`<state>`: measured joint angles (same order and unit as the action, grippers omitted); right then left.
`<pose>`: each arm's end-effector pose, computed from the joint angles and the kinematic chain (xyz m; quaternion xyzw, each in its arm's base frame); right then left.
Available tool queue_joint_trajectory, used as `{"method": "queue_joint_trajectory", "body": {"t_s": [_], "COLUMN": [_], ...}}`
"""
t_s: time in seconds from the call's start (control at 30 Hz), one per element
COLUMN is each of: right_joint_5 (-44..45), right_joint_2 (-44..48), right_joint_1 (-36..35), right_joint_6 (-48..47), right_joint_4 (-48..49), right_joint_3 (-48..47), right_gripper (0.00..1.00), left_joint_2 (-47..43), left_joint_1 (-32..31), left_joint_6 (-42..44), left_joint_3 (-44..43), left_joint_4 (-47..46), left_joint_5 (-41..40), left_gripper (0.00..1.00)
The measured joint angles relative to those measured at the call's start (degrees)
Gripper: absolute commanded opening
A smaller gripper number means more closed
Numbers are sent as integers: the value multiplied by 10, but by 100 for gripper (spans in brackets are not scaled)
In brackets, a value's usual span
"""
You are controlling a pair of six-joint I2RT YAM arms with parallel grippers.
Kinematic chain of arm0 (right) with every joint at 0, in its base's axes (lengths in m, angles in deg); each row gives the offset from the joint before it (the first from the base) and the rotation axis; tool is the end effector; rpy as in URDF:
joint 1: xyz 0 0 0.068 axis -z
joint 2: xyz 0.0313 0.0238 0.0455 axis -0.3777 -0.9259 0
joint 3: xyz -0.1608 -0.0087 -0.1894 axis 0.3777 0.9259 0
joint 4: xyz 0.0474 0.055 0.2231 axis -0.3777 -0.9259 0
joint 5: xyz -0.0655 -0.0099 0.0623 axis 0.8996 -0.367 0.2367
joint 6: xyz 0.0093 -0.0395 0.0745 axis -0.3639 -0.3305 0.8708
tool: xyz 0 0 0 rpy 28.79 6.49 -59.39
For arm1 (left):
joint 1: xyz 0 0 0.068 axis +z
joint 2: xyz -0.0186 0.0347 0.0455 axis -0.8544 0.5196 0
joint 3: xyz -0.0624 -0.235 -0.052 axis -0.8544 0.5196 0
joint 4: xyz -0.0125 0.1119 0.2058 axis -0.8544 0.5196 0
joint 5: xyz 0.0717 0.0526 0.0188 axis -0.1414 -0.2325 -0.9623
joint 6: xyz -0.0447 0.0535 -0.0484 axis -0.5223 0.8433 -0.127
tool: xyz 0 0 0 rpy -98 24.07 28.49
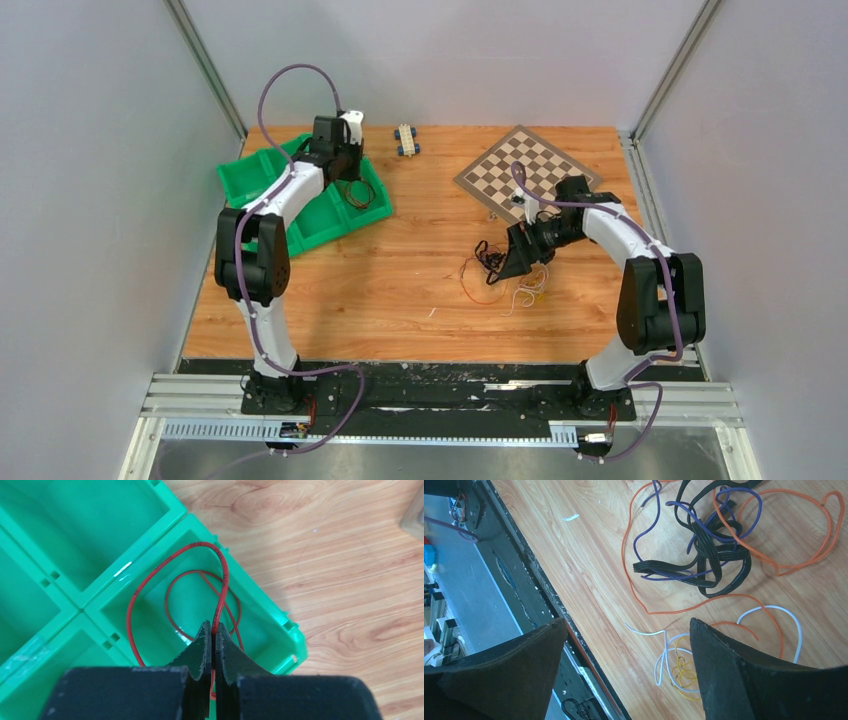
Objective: Untangle the cables
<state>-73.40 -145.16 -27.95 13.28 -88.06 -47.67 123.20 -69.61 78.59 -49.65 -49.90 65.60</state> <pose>0.2604 0.0811 0.1766 -0.2987 0.8648 0.3773 0.1434 0.4326 -0.0879 0.2156 0.0895 0.8995 -0.0718 0.4216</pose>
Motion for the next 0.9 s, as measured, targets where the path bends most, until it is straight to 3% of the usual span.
{"method": "queue_joint_trajectory", "body": {"t_s": [0.37,0.73,0.8,0.83,0.87,0.9], "right_joint_5": [0,-1,-2,-2,-3,-3], "right_joint_2": [-2,-2,-2,-2,-2,-2], "right_joint_1": [19,25,25,25,25,25], "right_joint_6": [-7,-14,-13,-13,-13,-13], "right_joint_4": [0,-2,-3,-3,-4,-4], "right_joint_3": [2,3,3,3,3,3], "right_gripper": [91,91,91,91,91,91], "left_joint_2": [41,26,16,13,11,10], "left_joint_1": [-17,21,23,23,22,21], "left_joint_6": [-56,-63,-63,-61,-59,-55], "left_joint_3": [-39,31,35,35,34,32], "left_joint_4": [0,7,17,19,21,25], "left_joint_5": [28,42,42,44,47,49], "left_gripper": [0,1,25,50,68,74]}}
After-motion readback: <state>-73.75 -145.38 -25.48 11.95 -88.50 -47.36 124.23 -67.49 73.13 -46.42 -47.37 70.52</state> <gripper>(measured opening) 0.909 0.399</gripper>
